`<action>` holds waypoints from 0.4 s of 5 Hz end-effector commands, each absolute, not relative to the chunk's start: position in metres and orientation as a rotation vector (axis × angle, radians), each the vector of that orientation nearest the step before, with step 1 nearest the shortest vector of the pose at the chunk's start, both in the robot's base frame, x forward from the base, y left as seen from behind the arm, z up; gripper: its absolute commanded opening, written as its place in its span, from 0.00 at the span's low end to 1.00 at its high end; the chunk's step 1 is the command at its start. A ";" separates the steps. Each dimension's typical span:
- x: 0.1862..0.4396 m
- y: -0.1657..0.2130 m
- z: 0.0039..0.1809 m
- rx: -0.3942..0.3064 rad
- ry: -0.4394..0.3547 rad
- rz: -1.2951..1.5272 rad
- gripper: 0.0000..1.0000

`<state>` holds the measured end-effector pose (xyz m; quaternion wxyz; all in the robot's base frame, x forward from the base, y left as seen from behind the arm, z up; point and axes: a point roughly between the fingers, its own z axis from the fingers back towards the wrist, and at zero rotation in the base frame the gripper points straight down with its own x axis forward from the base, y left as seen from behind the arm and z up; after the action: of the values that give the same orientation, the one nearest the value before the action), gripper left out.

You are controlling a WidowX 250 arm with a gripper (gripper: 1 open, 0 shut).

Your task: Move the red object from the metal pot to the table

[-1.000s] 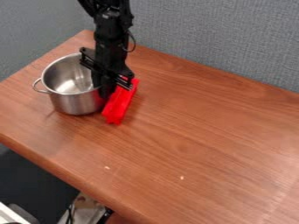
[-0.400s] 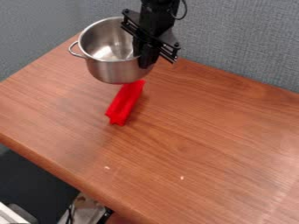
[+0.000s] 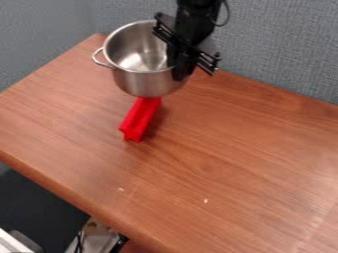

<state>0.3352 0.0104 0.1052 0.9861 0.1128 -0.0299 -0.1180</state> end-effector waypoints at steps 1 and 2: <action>0.343 -0.004 0.124 0.245 -0.131 -0.264 0.00; 0.346 -0.020 0.118 0.243 -0.123 -0.285 0.00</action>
<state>0.3392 -0.0207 0.0981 0.9835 0.1121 -0.0290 -0.1390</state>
